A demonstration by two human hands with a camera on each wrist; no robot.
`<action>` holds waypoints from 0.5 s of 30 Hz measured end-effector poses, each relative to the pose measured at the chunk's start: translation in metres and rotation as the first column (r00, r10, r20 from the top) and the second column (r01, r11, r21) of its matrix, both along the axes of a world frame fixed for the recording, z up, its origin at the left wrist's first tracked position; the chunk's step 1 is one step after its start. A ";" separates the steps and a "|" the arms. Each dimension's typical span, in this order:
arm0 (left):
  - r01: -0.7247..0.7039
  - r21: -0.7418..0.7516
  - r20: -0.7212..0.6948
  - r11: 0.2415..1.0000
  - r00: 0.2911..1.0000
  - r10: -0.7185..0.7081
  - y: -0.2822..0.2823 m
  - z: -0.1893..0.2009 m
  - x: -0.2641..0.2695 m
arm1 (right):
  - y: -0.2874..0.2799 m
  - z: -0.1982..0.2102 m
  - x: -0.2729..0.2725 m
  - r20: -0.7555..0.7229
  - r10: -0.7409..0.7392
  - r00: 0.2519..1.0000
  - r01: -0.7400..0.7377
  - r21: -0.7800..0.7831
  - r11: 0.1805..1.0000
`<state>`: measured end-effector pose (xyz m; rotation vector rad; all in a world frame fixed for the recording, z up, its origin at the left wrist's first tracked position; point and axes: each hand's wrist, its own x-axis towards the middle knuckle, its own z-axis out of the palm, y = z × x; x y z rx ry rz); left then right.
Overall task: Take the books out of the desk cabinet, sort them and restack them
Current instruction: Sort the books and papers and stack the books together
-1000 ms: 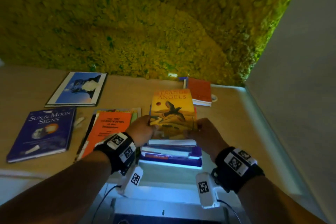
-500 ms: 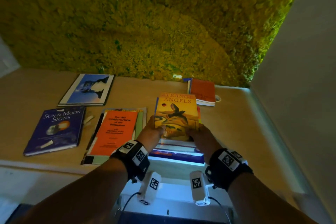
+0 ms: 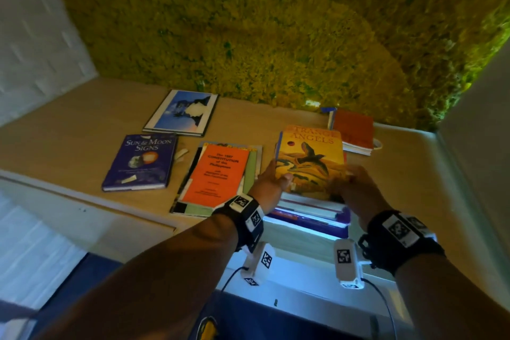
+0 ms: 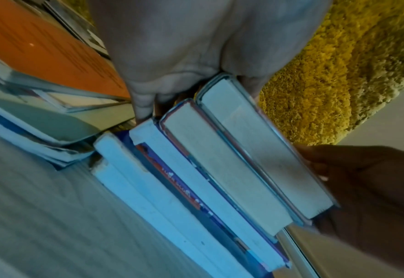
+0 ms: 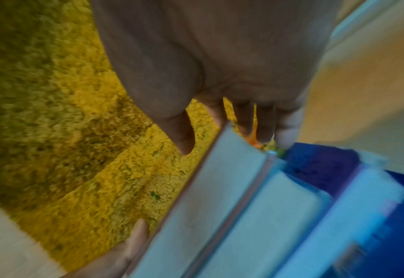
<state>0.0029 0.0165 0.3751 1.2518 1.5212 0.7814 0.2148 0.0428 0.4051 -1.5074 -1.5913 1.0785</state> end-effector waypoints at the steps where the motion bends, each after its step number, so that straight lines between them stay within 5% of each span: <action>1: 0.019 0.007 -0.041 1.000 0.999 -0.019 -0.003 0.004 -0.001 | 0.006 0.002 -0.002 0.081 -0.048 0.996 0.042 0.067 0.997; 4: 0.046 0.054 -0.095 0.997 0.995 -0.041 -0.011 0.010 -0.023 | 0.010 0.024 -0.031 0.158 -0.113 0.981 0.077 0.218 0.973; 8: -0.022 0.040 -0.191 0.999 0.981 0.030 -0.023 0.001 -0.089 | -0.005 0.043 -0.109 0.154 0.108 0.982 -0.144 0.249 0.958; 15: -0.335 0.096 -0.263 0.937 0.900 0.349 -0.022 0.007 -0.240 | -0.009 0.003 -0.254 -0.053 0.465 0.884 -0.466 -0.013 0.885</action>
